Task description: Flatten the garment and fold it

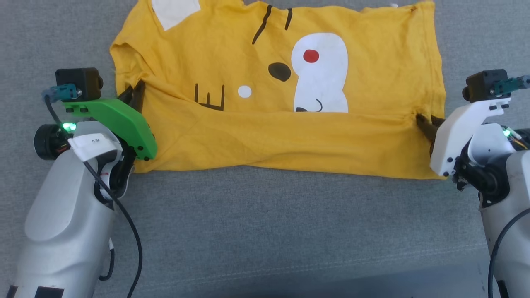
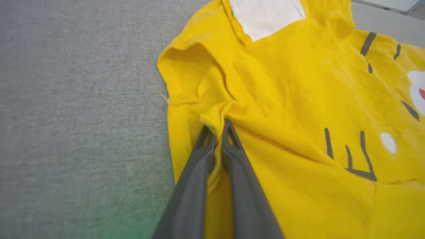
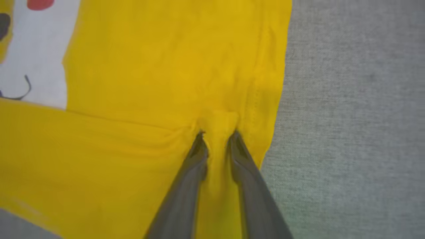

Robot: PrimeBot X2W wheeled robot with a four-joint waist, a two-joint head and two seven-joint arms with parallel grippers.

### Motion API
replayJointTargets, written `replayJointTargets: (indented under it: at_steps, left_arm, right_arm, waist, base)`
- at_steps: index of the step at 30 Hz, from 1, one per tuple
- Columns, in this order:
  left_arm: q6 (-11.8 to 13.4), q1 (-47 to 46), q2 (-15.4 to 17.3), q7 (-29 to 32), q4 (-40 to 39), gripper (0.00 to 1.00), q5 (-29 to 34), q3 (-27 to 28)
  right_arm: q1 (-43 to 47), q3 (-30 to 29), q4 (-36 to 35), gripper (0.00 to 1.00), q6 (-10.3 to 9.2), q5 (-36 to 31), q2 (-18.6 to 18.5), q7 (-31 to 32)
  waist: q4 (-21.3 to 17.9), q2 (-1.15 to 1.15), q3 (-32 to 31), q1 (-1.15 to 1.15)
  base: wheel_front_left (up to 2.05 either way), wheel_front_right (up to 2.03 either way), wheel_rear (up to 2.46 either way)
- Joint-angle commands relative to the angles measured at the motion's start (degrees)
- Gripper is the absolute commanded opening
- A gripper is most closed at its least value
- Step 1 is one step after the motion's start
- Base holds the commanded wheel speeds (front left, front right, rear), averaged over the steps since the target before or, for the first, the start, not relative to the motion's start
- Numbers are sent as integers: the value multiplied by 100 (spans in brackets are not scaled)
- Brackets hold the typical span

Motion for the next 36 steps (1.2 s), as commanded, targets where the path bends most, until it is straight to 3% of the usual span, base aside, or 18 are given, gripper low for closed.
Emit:
replayJointTargets:
  at_steps: [1, 10, 13, 18, 23, 28, 35, 36]
  left_arm:
    - [-25, -92, -36, -132, 48, 100, 50, 9]
    - [115, 672, -43, -1191, -425, 100, 18, 330]
    - [273, 1280, -45, -1139, -649, 100, -69, 373]
    - [628, 1931, -32, -226, -992, 100, -275, 244]
    - [1016, 1887, 122, 782, -1187, 100, -259, 80]
    - [1189, 1592, 303, 1621, -1014, 100, -169, -139]
    - [1209, 1419, 463, 2396, -428, 100, -173, -368]
    - [1228, 1440, 459, 2431, -399, 59, -209, -350]
  right_arm:
    - [227, -17, 131, 100, -11, 47, 28, -45]
    - [1047, -911, -639, 100, -11, 317, 229, -833]
    - [1446, -1141, -976, 100, -11, 477, 393, -857]
    - [1955, -1388, -1495, 100, -11, 538, 476, -720]
    - [2032, -1485, -1790, 100, -11, 524, 609, -645]
    - [1983, -1368, -1882, 100, -11, 527, 715, -678]
    - [1955, -1245, -1870, 100, -11, 482, 746, -770]
    - [1966, -1234, -1871, 100, -11, 441, 727, -773]
  waist:
    - [61, 0, -223, 0]
    - [159, 0, -1001, 0]
    - [203, 0, -1178, 0]
    - [251, 0, -1229, 0]
    - [156, 0, -1113, 0]
    - [-21, 0, -926, 0]
    - [-262, 0, -726, 0]
    - [-283, 0, -713, 0]
  base:
    - [0, 0, 0]
    - [0, 0, 0]
    - [0, 0, 0]
    - [0, 0, 0]
    - [0, 0, 0]
    - [0, 0, 0]
    - [0, 0, 0]
    - [0, 0, 0]
